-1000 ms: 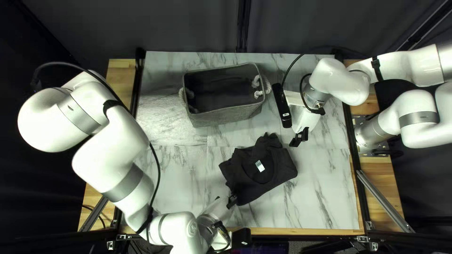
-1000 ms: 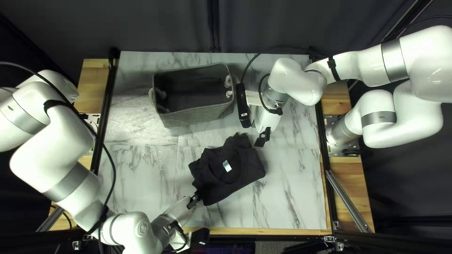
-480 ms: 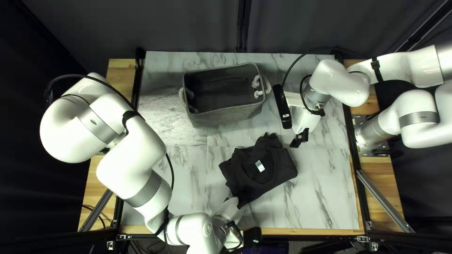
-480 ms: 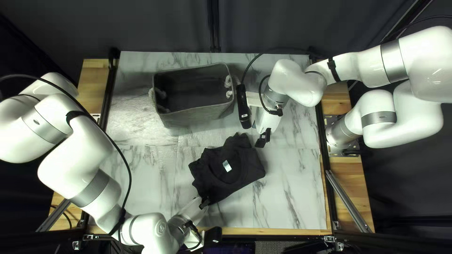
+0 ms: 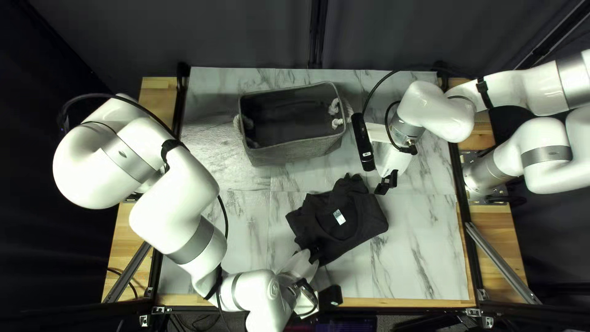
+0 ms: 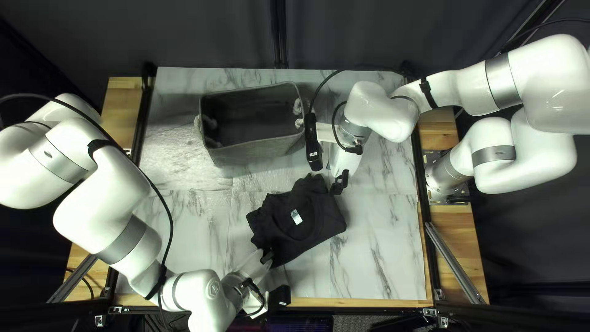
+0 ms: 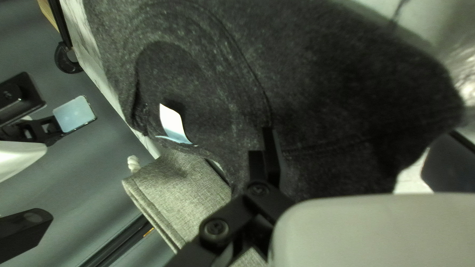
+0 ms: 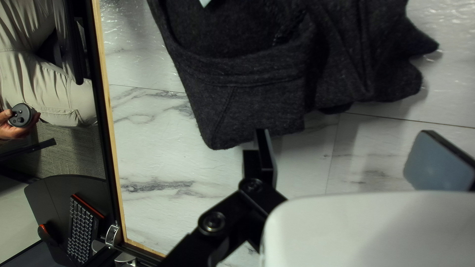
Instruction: Pick up a folded sweatshirt and place it into a fabric basket
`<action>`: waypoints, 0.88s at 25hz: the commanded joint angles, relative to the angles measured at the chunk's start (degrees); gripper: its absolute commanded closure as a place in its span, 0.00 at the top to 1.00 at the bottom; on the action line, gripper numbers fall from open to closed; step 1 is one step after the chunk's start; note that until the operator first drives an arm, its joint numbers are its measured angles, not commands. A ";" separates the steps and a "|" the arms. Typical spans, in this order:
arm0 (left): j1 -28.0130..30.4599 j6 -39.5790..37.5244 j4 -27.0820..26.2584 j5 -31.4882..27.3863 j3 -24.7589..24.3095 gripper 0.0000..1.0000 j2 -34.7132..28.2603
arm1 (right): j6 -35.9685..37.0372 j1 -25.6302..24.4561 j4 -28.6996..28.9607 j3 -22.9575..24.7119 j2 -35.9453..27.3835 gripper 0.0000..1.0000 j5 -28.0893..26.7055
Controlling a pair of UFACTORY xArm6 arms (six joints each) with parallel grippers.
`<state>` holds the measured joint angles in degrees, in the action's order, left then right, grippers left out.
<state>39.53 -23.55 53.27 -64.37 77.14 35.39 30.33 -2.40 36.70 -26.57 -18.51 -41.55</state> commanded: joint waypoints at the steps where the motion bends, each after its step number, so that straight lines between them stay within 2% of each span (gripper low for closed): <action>1: -0.81 -0.20 1.10 0.75 -1.64 1.00 -1.24 | 0.01 0.30 0.29 -0.96 1.58 1.00 0.34; 5: -1.06 -0.21 1.32 1.22 -2.07 1.00 -1.36 | -0.15 0.51 0.30 -2.02 3.17 1.00 0.44; 18: -2.58 0.37 1.76 3.14 -2.01 1.00 -1.01 | -0.32 0.26 0.01 -1.81 2.71 1.00 -0.21; 19: -2.67 0.49 1.78 3.38 -2.08 0.87 -1.06 | -0.44 0.28 -0.08 -1.86 2.77 1.00 -0.26; 20: -2.71 0.69 1.70 3.56 -2.25 0.00 -1.24 | -0.50 0.27 -0.13 -1.84 2.72 1.00 -0.31; 22: -2.77 1.02 1.55 3.78 -2.67 0.00 -1.78 | -0.57 0.22 -0.22 -1.71 2.55 1.00 -0.44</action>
<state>36.85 -22.90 54.98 -60.88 74.80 34.04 29.83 -2.14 36.56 -28.36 -15.85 -41.88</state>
